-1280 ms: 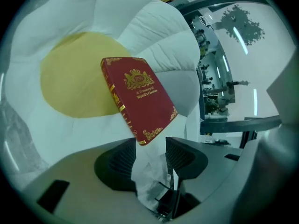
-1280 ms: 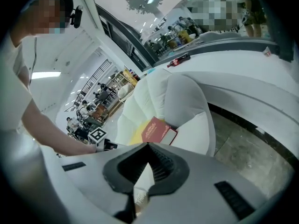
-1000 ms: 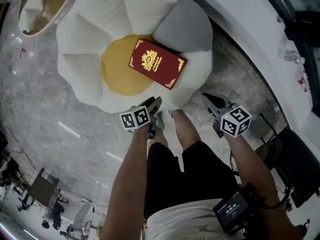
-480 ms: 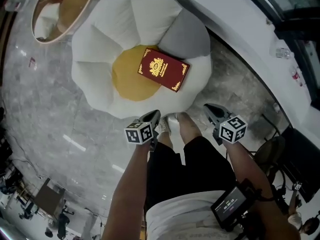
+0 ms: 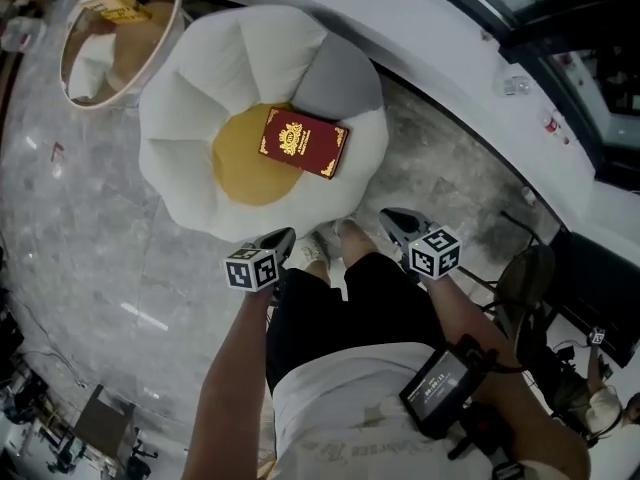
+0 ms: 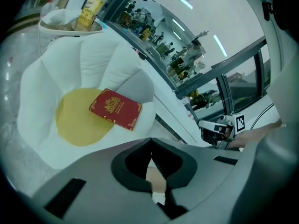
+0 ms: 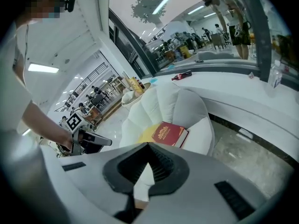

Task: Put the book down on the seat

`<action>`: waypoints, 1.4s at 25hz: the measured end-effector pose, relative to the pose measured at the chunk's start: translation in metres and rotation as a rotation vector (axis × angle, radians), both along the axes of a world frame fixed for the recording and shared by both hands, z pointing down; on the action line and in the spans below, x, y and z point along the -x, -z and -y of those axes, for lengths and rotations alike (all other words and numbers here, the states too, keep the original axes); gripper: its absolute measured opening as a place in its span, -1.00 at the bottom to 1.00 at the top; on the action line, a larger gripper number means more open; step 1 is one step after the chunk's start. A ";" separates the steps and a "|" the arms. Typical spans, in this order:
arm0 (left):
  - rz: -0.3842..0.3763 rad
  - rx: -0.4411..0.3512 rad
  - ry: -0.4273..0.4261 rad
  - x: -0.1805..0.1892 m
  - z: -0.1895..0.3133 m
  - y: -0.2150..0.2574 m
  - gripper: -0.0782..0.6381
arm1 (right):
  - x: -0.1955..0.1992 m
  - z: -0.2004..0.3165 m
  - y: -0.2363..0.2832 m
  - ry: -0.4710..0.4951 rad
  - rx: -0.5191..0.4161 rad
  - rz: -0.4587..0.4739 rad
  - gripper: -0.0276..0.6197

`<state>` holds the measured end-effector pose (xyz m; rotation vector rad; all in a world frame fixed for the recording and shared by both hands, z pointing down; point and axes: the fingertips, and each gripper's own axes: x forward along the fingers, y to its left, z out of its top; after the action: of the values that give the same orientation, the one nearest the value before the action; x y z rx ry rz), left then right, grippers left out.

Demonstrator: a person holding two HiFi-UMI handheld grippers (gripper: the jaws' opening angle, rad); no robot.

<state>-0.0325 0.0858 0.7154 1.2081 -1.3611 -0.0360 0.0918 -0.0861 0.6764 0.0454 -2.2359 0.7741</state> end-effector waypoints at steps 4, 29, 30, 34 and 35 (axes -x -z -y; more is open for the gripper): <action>0.057 -0.058 -0.093 0.003 0.007 0.033 -0.75 | 0.014 -0.004 0.026 0.011 -0.032 0.030 -0.87; 0.278 -0.241 -0.216 -0.024 -0.014 0.185 -0.75 | 0.003 -0.036 0.174 -0.069 -0.186 0.253 -0.87; 0.284 -0.251 -0.220 -0.028 -0.014 0.191 -0.75 | 0.001 -0.038 0.179 -0.065 -0.190 0.261 -0.87; 0.320 -0.285 -0.225 -0.034 -0.013 0.213 -0.75 | -0.007 -0.040 0.199 -0.044 -0.215 0.292 -0.87; 0.328 -0.297 -0.226 -0.034 -0.013 0.219 -0.75 | -0.007 -0.040 0.205 -0.039 -0.222 0.301 -0.87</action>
<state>0.0017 0.0984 0.4961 1.6683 -1.5288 0.1305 0.0987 -0.0466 0.4714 0.0843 -2.6075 0.5792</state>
